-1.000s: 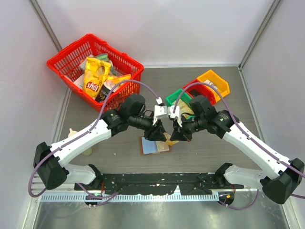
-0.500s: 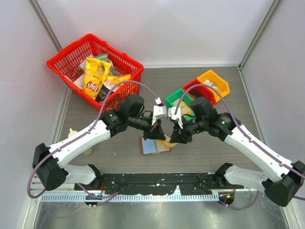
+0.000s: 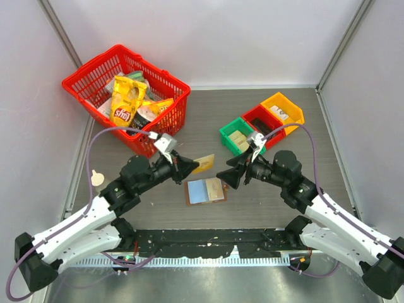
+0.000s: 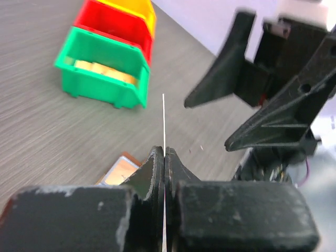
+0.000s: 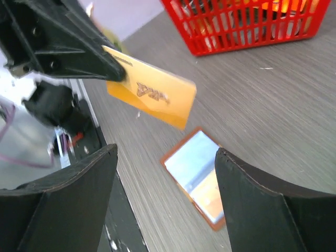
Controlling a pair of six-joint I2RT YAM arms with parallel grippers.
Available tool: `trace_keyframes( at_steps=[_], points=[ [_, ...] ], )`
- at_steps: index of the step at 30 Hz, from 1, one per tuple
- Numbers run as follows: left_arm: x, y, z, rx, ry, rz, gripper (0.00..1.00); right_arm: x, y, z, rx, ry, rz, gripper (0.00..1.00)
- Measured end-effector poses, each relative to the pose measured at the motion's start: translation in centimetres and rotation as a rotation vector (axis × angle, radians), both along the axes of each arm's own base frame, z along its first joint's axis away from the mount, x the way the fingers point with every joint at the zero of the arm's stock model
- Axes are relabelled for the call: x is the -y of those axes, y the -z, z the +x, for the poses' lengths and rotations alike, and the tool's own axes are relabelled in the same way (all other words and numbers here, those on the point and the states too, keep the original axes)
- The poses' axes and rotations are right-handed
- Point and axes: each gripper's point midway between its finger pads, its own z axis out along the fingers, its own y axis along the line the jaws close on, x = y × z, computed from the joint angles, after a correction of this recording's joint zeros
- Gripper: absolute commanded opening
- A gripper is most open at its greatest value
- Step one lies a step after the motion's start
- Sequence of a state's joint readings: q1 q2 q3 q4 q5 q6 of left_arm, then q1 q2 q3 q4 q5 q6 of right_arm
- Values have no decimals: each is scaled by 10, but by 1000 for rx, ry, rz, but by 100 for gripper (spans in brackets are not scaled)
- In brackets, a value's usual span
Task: Take the credit cards out of the card holder
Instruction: Place the credit card in the storage box.
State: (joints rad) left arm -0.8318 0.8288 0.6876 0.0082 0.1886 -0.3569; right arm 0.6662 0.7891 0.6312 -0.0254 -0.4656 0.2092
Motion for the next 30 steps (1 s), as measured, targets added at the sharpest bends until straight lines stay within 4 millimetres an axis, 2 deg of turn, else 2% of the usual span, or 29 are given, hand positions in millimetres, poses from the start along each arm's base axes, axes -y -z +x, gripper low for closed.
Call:
trace_keyframes(
  at_steps=[4, 6, 9, 15, 20, 27, 30],
  points=[
    [-21, -5, 14, -37, -189, -173, 0, -1, 11, 12, -115, 136, 213, 79],
    [-27, -9, 19, -60, -249, -261, 0, -2, 19, 16, -167, 192, 302, 75],
    [-30, -18, 25, -107, -298, -386, 0, -13, 22, 16, -224, 215, 403, 70],
    [-29, -37, 28, -165, -310, -549, 0, -39, 7, 19, -266, 186, 564, 69],
    [-29, -47, 26, -201, -298, -635, 0, -50, -3, 24, -271, 161, 649, 66],
    [-28, -46, 25, -253, -290, -687, 0, -60, -32, 30, -238, 124, 722, 66],
    [-28, -43, 24, -269, -291, -690, 0, -62, -46, 29, -215, 97, 748, 59]
  ],
)
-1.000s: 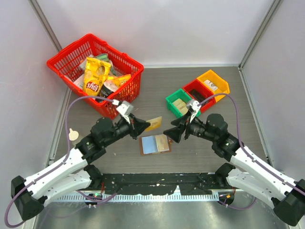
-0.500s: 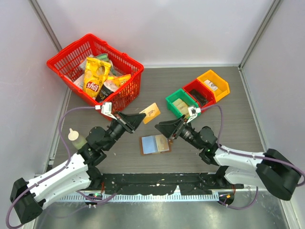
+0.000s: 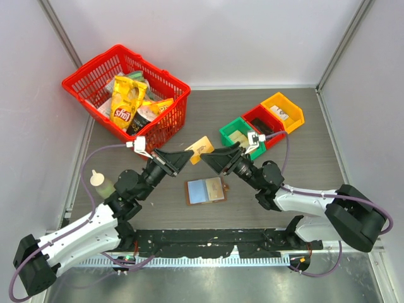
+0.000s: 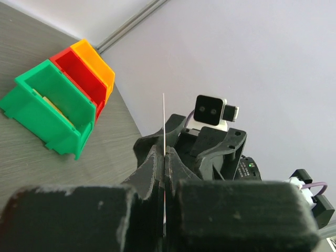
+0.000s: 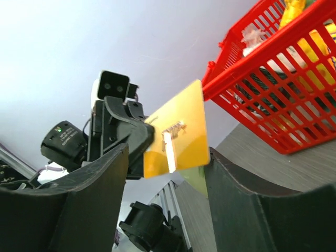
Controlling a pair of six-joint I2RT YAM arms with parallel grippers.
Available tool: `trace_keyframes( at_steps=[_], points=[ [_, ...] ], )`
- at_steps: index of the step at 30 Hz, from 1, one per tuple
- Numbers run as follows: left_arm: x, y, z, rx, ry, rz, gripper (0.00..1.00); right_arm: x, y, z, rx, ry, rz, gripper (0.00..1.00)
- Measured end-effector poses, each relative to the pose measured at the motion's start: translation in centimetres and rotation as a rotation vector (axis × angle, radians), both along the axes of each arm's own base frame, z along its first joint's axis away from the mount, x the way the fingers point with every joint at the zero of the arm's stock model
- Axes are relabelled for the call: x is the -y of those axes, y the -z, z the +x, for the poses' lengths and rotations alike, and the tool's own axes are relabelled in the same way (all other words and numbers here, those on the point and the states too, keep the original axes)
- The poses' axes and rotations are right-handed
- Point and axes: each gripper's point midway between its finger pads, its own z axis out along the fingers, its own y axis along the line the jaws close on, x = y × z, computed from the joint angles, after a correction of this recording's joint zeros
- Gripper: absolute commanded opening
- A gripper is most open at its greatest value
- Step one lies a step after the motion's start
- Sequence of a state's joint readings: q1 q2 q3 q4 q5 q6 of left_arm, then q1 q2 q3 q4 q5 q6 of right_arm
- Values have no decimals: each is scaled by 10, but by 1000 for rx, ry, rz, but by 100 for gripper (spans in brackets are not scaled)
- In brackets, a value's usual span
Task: Take the credit cards out of the card holder
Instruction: Place the credit card in the storage box.
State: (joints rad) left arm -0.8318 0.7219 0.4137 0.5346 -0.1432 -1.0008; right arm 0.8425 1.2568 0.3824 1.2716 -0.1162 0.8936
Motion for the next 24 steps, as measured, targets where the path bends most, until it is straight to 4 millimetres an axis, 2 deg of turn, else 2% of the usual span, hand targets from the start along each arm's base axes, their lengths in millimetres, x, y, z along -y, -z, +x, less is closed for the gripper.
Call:
trace_keyframes(
  at_steps=[2, 4, 5, 6, 7, 9, 16, 20, 23, 24],
  points=[
    [0, 0, 0, -9, 3, -9, 0, -1, -7, -1, 16, -5, 14, 49],
    [0, 0, -1, -11, 5, -13, 0, -1, -12, -1, 27, -6, 20, 34],
    [0, -1, -1, -11, 7, -18, 0, -1, -13, -1, 30, -6, 22, 21],
    [1, -2, -1, -10, 9, -22, 0, -1, -14, -1, 33, -5, 24, 14],
    [1, -3, -2, -8, 11, -27, 2, -1, -14, 0, 35, -4, 24, 2],
    [0, -5, -2, -8, 12, -34, 11, -1, -15, -1, 34, -8, 28, 1],
    [-10, 5, -2, -11, -30, 32, 69, 8, -20, 0, 49, 19, 6, 1],
    [-28, 11, -4, -5, -94, 141, 88, 33, -23, 17, 51, 100, -41, 1],
    [-45, 8, -3, 5, -155, 262, 100, 65, -16, 40, 33, 205, -113, 1],
    [-52, 7, -3, 4, -176, 313, 100, 76, -10, 47, 18, 240, -148, 1]
  ],
)
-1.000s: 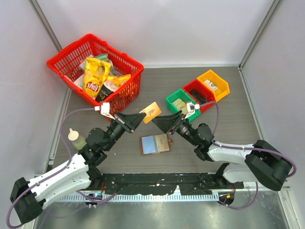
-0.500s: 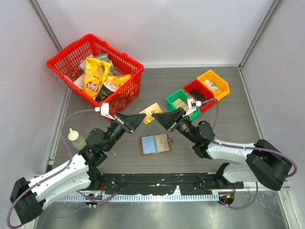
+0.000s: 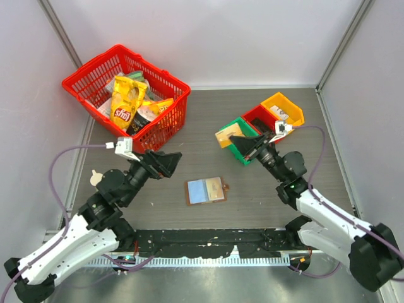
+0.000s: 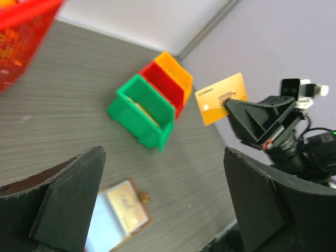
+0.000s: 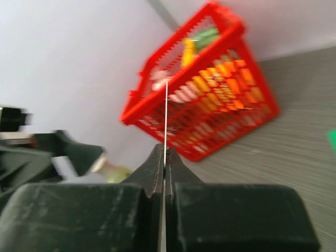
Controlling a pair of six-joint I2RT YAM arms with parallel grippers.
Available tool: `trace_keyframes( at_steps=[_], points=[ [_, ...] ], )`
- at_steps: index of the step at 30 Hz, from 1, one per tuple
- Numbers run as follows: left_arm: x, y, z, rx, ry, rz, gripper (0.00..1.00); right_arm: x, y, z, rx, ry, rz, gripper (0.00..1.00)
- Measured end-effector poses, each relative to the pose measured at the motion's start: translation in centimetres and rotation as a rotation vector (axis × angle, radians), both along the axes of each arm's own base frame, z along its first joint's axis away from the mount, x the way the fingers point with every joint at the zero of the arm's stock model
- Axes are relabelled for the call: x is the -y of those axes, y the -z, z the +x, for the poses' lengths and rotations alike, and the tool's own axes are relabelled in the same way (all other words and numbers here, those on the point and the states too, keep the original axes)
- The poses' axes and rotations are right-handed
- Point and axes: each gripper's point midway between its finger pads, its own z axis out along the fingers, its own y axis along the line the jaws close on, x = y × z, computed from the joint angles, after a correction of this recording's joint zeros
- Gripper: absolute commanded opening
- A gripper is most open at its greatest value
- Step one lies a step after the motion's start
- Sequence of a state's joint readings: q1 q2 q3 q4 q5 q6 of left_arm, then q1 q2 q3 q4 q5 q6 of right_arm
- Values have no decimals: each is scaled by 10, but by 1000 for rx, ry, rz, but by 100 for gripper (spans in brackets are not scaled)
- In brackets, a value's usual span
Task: Take the credit cards out of the card holder
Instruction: Place the credit card in the storage box.
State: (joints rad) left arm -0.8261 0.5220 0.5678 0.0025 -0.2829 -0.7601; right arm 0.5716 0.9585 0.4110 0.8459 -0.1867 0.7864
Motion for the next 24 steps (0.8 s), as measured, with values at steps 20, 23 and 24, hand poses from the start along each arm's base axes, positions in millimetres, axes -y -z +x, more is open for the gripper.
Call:
trace_keyframes(
  at_steps=[20, 23, 24],
  points=[
    [-74, 96, 24, -245, -66, 585, 100, 113, 144, 119, -440, 260, -566, 1],
    [-73, 104, 22, -262, -35, 591, 100, 107, 171, 119, -497, 201, -584, 1],
    [-74, 104, 21, -260, -32, 588, 100, 104, 178, 119, -512, 184, -581, 1]
  ],
)
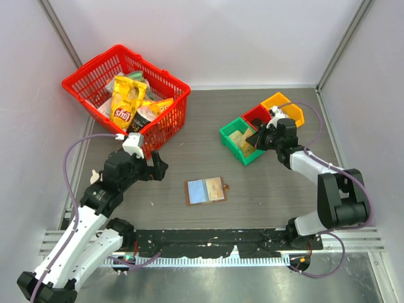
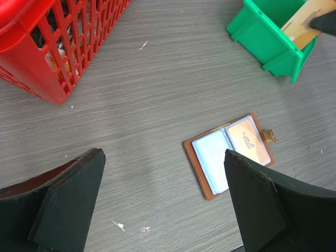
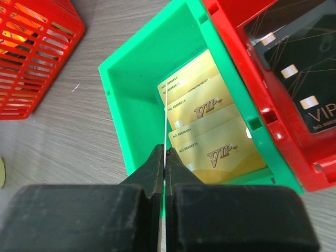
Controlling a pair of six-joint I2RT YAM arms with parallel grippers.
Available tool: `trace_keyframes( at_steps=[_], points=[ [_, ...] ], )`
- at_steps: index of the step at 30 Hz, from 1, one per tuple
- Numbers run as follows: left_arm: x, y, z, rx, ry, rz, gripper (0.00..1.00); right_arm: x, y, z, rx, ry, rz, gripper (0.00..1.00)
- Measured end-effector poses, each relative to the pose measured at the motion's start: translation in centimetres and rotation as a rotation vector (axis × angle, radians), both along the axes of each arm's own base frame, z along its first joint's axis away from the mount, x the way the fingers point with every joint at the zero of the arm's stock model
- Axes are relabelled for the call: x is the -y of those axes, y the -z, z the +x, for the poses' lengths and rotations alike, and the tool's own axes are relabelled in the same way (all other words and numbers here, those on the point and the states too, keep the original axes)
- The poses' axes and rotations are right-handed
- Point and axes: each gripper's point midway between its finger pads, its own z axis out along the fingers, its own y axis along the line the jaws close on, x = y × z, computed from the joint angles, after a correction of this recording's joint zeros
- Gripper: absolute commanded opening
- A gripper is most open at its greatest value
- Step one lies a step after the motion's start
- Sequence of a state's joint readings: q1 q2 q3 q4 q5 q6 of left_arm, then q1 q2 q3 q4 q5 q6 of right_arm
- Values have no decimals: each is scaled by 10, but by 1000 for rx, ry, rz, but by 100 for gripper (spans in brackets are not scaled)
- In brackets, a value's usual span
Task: Take the credit cards out of the card holder
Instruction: Place the credit card in the storage box, then remove the credit card from the card holder.
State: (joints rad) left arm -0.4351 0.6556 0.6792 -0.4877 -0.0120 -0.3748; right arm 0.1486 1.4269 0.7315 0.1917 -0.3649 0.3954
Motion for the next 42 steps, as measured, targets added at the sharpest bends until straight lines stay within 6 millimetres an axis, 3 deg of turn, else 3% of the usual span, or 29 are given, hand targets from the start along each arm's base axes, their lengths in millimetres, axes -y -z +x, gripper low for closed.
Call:
trace_keyframes(
  at_steps=[7, 11, 15, 18, 21, 24, 27, 30, 34, 37, 42],
  points=[
    [1, -8, -4, 33, 27, -16, 100, -10, 29, 6, -57, -22, 52, 4],
    [2, -7, -5, 31, 34, -20, 100, -9, 39, 6, -81, -3, 54, 20],
    [5, -4, -7, 23, 51, -31, 100, -2, 45, 7, -93, 34, 28, 44],
    [10, -2, -8, 15, 64, -58, 100, 10, 46, 0, -116, 82, -24, 52],
    [15, -1, -10, -6, 70, -91, 100, 24, 31, -6, -97, 134, -75, 58],
    [22, -2, -11, -35, 75, -140, 100, 38, -3, -15, -25, 191, -128, 60],
    [30, -1, -12, -77, 81, -194, 100, 40, -30, -28, 36, 207, -157, 60],
    [40, 3, -12, -123, 82, -244, 99, 17, -51, -48, 84, 146, -156, 59],
    [55, 12, -17, -179, 95, -290, 95, -38, -63, -82, 125, -14, -114, 57],
    [70, 22, -24, -228, 117, -301, 93, -78, -54, -109, 105, -127, -95, 57],
    [91, 38, -31, -279, 121, -268, 89, -124, -22, -134, 31, -240, -109, 57]
  ],
)
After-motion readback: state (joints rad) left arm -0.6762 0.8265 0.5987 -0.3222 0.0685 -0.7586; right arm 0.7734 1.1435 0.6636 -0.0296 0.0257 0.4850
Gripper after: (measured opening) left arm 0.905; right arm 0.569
